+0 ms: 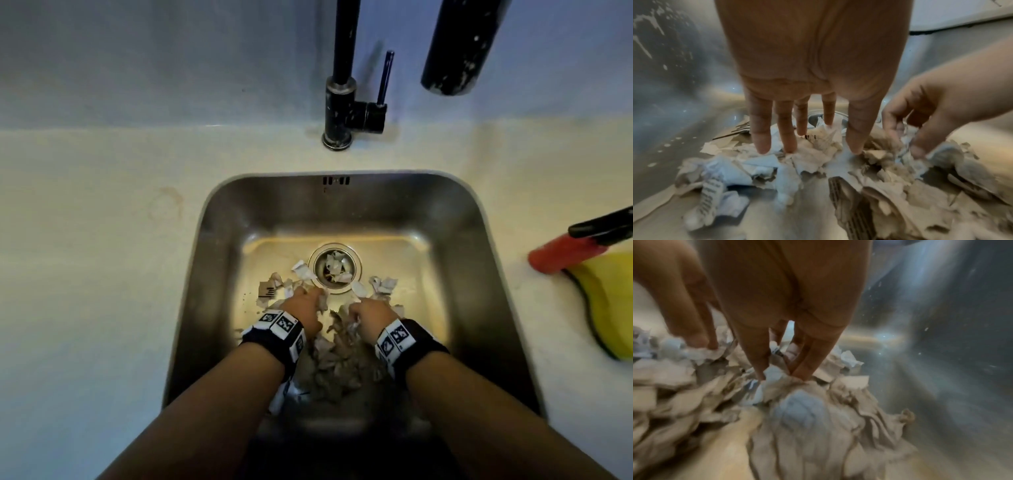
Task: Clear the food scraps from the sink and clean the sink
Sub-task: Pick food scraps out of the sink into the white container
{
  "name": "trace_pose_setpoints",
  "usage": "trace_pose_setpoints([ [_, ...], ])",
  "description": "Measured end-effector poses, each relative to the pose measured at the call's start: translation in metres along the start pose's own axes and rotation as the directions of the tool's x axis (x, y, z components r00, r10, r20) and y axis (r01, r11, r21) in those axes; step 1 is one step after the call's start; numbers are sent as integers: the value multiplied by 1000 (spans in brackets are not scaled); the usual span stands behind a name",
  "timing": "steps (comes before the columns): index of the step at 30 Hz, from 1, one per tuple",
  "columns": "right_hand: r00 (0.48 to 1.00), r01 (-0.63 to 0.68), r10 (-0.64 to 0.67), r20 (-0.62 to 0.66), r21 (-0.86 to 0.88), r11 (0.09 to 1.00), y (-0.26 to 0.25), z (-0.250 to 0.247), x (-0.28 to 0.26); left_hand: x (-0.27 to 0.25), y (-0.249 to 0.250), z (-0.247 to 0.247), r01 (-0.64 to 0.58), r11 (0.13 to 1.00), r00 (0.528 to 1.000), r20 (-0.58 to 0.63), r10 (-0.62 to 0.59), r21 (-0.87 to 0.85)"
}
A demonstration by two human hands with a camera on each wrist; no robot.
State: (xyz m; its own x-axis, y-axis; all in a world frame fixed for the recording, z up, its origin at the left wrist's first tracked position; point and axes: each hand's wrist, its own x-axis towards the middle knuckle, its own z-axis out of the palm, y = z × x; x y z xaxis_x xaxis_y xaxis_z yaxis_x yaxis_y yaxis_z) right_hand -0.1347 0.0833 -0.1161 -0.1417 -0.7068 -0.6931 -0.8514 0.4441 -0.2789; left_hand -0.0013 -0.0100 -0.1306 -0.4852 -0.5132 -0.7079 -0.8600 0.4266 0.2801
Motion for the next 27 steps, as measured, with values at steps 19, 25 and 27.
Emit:
trace_pose_setpoints([
  [19, 910, -20, 192, -368, 424, 905, 8, -46, -68, -4, 24, 6, -85, 987, 995, -41, 91, 140],
  [25, 871, -16, 224, -438, 429, 903, 5, -64, -103, -32, 60, -42, -192, 981, 953, -244, 180, -26],
  [27, 857, -4, 225, -463, 432, 902, 5, -73, -118, -43, 74, -56, -247, 966, 931, -293, 217, -70],
])
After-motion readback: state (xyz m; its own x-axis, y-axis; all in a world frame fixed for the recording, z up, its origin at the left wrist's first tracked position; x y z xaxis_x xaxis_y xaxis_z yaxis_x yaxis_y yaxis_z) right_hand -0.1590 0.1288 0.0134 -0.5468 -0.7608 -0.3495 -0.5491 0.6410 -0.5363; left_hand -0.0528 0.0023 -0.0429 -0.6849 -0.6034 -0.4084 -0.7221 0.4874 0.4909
